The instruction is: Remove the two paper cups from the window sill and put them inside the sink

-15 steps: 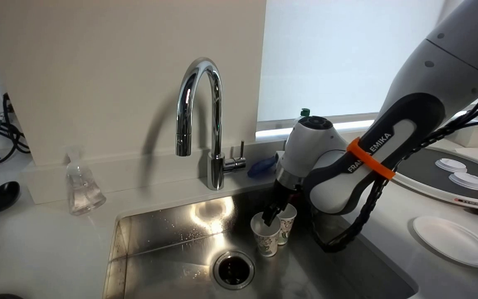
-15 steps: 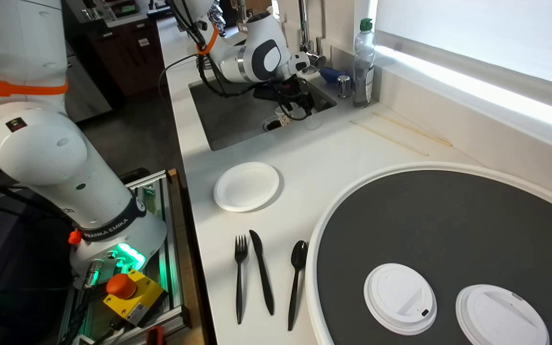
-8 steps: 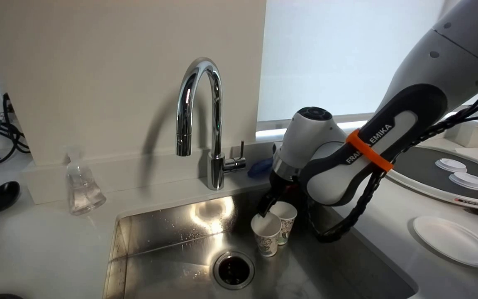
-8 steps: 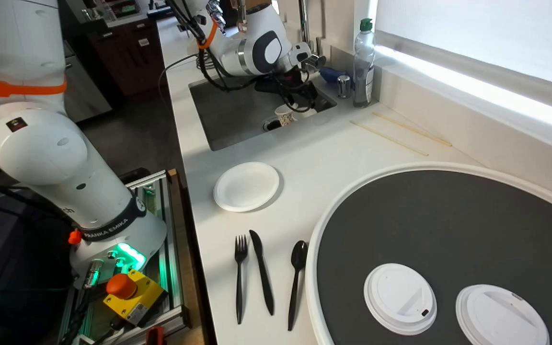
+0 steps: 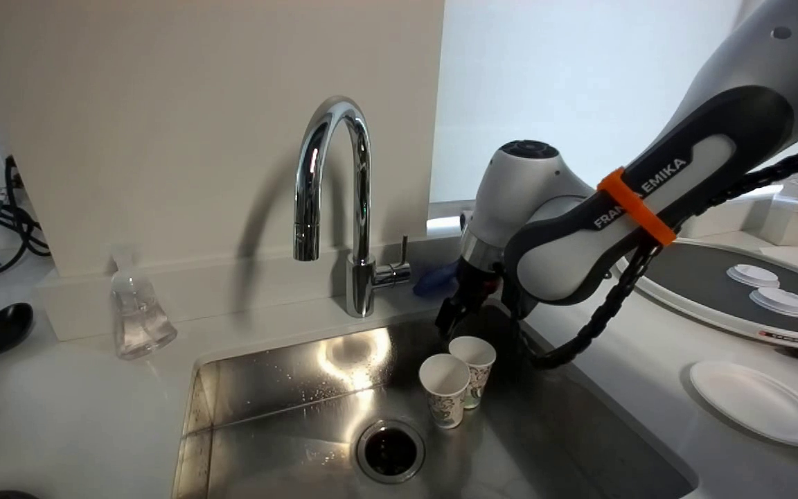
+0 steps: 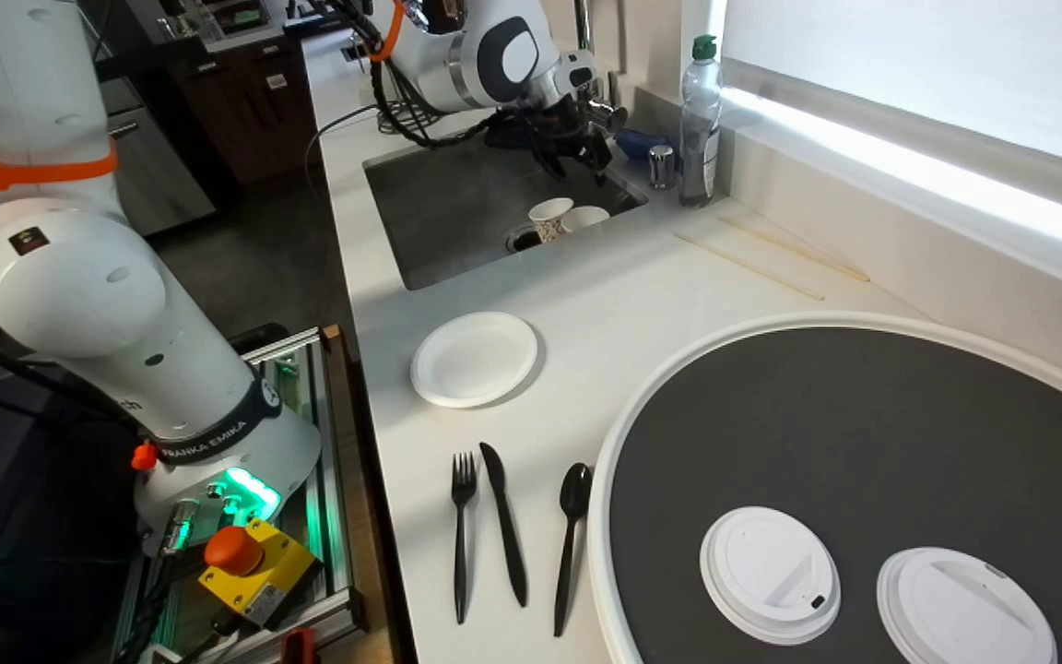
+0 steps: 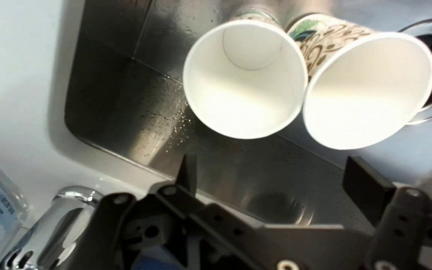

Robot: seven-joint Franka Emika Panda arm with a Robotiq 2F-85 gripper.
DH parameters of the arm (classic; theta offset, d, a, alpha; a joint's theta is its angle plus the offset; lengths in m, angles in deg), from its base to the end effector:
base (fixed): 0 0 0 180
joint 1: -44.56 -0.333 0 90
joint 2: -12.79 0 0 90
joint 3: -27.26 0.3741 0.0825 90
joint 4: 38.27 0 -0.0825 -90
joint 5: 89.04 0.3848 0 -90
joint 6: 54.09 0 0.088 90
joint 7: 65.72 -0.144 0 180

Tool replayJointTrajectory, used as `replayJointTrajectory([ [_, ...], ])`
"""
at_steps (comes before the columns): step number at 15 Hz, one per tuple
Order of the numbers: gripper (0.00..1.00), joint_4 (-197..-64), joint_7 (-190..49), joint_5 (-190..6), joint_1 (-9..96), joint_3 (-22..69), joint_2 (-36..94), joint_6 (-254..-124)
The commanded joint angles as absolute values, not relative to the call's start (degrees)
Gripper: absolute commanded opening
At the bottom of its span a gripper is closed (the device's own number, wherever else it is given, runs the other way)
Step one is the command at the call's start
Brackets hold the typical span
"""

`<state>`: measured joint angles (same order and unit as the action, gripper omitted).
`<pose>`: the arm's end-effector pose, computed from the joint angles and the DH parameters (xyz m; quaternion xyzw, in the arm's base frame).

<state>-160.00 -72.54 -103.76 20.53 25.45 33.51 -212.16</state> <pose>0.5823 0.2463 0.2834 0.9581 0.2435 0.1473 0.0330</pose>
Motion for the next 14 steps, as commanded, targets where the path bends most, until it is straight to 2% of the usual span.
replayJointTrajectory([
  [1,1.00,-161.76,-72.78,-103.03,23.51,29.06,28.78,-206.82],
  [9,1.00,-162.67,-69.56,-95.97,28.68,35.95,23.44,-202.65],
  [14,1.00,-161.44,-70.93,-97.40,28.74,35.97,24.59,-203.70],
])
